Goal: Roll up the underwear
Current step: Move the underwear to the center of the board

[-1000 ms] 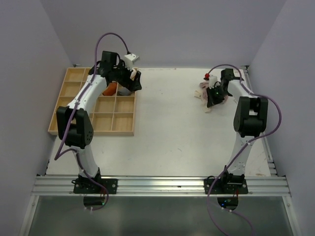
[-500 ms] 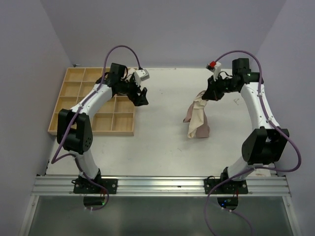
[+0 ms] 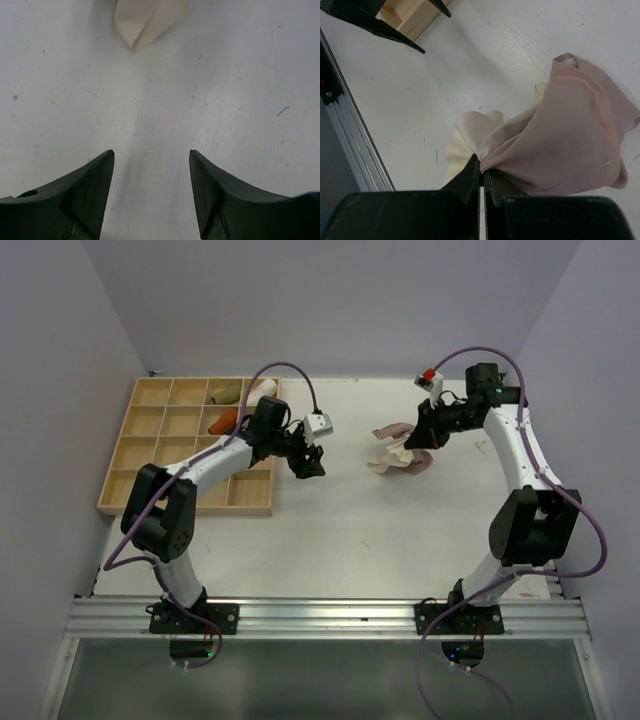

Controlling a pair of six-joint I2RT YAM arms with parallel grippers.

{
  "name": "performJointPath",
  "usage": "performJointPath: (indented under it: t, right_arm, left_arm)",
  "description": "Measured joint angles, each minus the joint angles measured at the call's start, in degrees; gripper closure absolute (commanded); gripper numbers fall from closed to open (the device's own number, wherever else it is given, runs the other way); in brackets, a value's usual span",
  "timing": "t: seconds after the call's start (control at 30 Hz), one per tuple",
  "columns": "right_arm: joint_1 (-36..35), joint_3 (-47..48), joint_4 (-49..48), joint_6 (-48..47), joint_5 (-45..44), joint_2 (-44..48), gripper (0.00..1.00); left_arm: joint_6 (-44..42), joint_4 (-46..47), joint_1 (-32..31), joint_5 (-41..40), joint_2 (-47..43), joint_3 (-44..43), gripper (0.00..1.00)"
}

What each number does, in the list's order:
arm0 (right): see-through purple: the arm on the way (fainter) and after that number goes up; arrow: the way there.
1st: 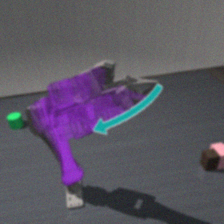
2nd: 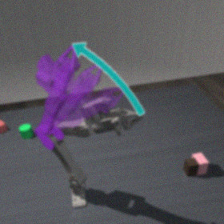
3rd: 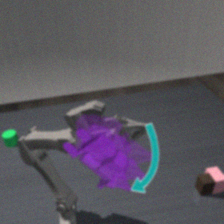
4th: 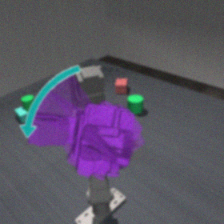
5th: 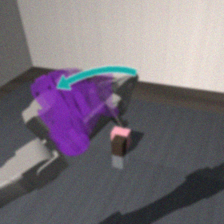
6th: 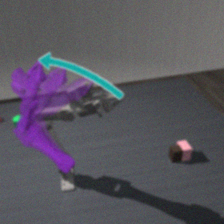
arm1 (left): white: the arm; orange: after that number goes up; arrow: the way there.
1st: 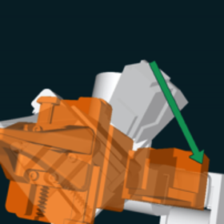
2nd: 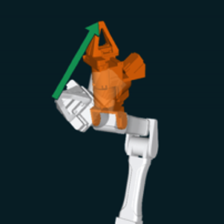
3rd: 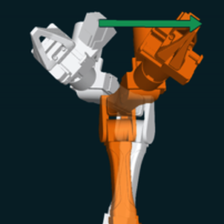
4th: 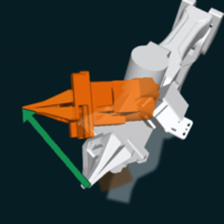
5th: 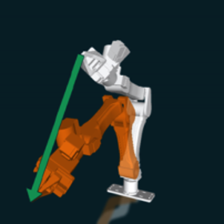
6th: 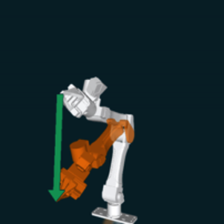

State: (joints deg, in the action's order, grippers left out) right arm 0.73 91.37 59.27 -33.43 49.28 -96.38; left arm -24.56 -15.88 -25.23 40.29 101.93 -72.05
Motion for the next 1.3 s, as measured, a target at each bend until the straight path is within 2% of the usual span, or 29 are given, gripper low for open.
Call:
performJointPath:
  t: [0.03, 0.17, 0.3, 0.47, 0.63, 0.87, 1.07, 1.3]
  right_arm:
    - [0.0, -0.7, 0.0, 0.0, 0.0, 0.1, 1.0]
    - [0.0, -4.7, -4.0, 4.3, 0.0, 2.6, 1.0]
    - [0.0, -10.8, -15.3, 15.0, 0.0, 8.7, 1.0]
    - [-0.8, -14.9, -27.8, 27.4, 0.2, 14.0, 1.0]
    - [-2.5, -16.5, -33.7, 33.8, 0.4, 14.4, 1.0]
    - [-3.4, -16.7, -36.6, 37.9, 0.4, 14.6, 1.0]
    - [-3.7, -15.6, -37.0, 39.1, 0.5, 14.7, 1.0]
    - [-3.7, -14.4, -37.4, 40.4, 1.0, 14.9, 1.0]
  left_arm:
    - [0.3, 1.2, -0.7, 0.0, 0.0, 0.0, 0.36]
    - [3.5, 8.6, -3.7, -0.8, 0.0, 0.8, 0.2]
    - [6.7, 16.6, -7.0, -2.9, -0.3, 5.0, 0.12]
    - [7.0, 22.1, -11.0, -4.6, -0.3, 9.1, 0.12]
    - [6.5, 27.2, -11.7, -4.6, -0.3, 11.0, 0.1]
    - [4.4, 33.9, -12.0, -4.8, 1.0, 11.9, 0.09]
    - [2.9, 37.4, -12.1, -9.9, 4.3, 11.4, 0.06]
    - [3.0, 40.0, -12.2, -11.0, 5.5, 10.2, 0.09]
